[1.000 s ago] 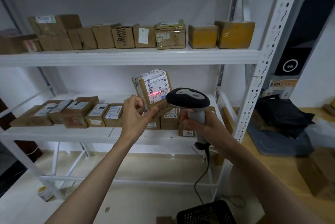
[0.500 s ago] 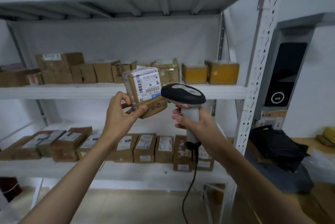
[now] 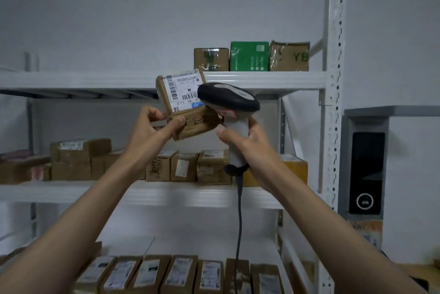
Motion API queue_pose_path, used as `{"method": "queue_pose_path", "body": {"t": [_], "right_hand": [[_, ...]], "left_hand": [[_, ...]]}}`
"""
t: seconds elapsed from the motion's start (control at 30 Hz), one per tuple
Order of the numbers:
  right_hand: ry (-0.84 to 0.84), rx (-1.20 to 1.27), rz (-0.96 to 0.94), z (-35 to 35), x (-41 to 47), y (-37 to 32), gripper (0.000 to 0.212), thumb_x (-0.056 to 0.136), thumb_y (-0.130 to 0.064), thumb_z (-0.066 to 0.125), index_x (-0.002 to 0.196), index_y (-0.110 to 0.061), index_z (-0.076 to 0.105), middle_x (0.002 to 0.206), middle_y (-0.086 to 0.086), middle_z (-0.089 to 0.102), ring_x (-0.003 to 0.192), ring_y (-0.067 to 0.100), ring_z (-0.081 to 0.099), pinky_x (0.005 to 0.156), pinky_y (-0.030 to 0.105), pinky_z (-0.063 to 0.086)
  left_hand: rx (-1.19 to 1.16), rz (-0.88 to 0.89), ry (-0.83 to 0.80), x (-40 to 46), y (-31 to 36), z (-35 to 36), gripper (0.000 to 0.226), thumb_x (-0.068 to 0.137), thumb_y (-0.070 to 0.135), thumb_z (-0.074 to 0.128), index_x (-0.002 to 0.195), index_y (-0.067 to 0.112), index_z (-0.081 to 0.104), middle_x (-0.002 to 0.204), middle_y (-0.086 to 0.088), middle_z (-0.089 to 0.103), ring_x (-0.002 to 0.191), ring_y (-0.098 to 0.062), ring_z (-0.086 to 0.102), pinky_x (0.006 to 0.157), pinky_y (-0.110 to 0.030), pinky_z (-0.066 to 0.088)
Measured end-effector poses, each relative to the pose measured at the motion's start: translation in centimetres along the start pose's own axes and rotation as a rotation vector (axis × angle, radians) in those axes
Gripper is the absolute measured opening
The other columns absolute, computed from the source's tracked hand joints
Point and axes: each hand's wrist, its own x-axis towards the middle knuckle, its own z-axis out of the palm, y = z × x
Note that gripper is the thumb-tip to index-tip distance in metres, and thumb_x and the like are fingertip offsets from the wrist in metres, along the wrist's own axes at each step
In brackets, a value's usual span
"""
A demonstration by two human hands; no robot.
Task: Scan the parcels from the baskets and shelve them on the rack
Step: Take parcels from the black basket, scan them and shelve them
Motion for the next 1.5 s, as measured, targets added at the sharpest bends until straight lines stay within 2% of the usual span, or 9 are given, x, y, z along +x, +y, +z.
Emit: {"method": "queue_pose_path", "body": {"t": [0.13,0.23,0.5,0.67,0.83,1.1,1.23,1.3,1.5], "right_hand": [[-0.014,-0.012,-0.040,0.6,3.1,-1.8,0.028,0.093,-0.023,0.071,0.116,-0.033,0.057,0.092,-0.022,0.072,0.094,0.002,0.068,0.086,0.025,0.053],[0.000,-0.001,-0.058,1.3,5.0,-2.4,0.025,0.093,-0.022,0.072,0.114,-0.029,0.061,0.094,-0.015,0.073,0.097,0.008,0.068,0.094,0.032,0.056],[0.039,0.020,-0.098,4.2,10.8,-2.7,0.024,0.092,-0.017,0.072,0.114,-0.018,0.063,0.090,-0.010,0.073,0.082,0.002,0.069,0.076,0.021,0.057],[0.084,0.075,-0.101,5.9,14.8,-2.9,0.011,0.092,-0.012,0.072,0.102,-0.013,0.068,0.102,0.006,0.072,0.094,0.018,0.065,0.103,0.049,0.053],[0.131,0.057,-0.080,6.3,17.8,-2.5,0.031,0.092,-0.012,0.071,0.122,-0.004,0.063,0.123,0.014,0.069,0.108,0.021,0.067,0.103,0.040,0.054],[0.209,0.066,-0.012,4.6,19.9,-0.5,0.034,0.093,-0.013,0.071,0.125,-0.008,0.063,0.127,0.008,0.069,0.103,0.018,0.069,0.105,0.044,0.053],[0.250,0.039,-0.009,3.8,20.4,-0.2,0.034,0.093,-0.012,0.070,0.125,-0.005,0.061,0.126,0.010,0.069,0.117,0.031,0.066,0.100,0.035,0.056],[0.245,0.014,-0.010,3.8,20.6,-0.3,0.034,0.093,-0.013,0.070,0.125,-0.005,0.060,0.121,0.008,0.070,0.112,0.028,0.068,0.097,0.034,0.058],[0.225,-0.010,-0.004,4.8,21.1,-0.2,0.035,0.092,-0.011,0.071,0.125,-0.003,0.060,0.125,0.013,0.069,0.106,0.024,0.069,0.100,0.045,0.056]], "left_hand": [[-0.026,0.063,0.030,2.9,0.7,-0.3,0.039,0.088,0.038,0.072,0.104,0.017,0.043,0.126,-0.006,0.058,0.111,-0.018,0.066,0.096,-0.039,0.056],[-0.024,0.091,0.074,5.3,1.0,-0.8,0.035,0.093,0.034,0.068,0.108,0.016,0.042,0.125,-0.011,0.057,0.114,-0.022,0.063,0.091,-0.035,0.058],[0.024,0.109,0.040,10.9,1.5,-3.1,0.060,0.083,0.045,0.078,0.121,0.028,0.035,0.124,-0.004,0.062,0.109,-0.019,0.066,0.095,-0.043,0.055],[-0.071,0.116,0.066,16.1,2.0,-4.5,0.053,0.087,0.029,0.077,0.120,0.029,0.035,0.109,0.001,0.067,0.100,-0.016,0.069,0.090,-0.037,0.055],[-0.153,0.075,0.073,20.4,2.2,-4.8,0.058,0.086,0.031,0.076,0.127,0.027,0.035,0.105,0.004,0.065,0.094,-0.013,0.070,0.066,-0.021,0.055],[-0.103,-0.037,0.039,25.3,1.6,-3.5,0.056,0.087,0.044,0.068,0.127,0.022,0.036,0.113,0.001,0.059,0.101,-0.020,0.069,0.086,-0.044,0.061],[0.039,-0.037,0.077,27.1,1.9,-3.2,0.058,0.090,0.046,0.063,0.131,0.018,0.033,0.124,-0.009,0.057,0.100,-0.017,0.064,0.073,-0.035,0.059],[0.121,-0.053,0.079,27.8,1.7,-3.2,0.063,0.092,0.050,0.058,0.137,0.016,0.030,0.130,-0.011,0.054,0.108,-0.022,0.060,0.075,-0.034,0.056],[0.450,-0.049,0.080,28.8,0.7,-2.6,0.073,0.099,0.059,0.036,0.151,0.010,0.020,0.145,-0.019,0.046,0.128,-0.038,0.049,0.105,-0.046,0.043]]}}
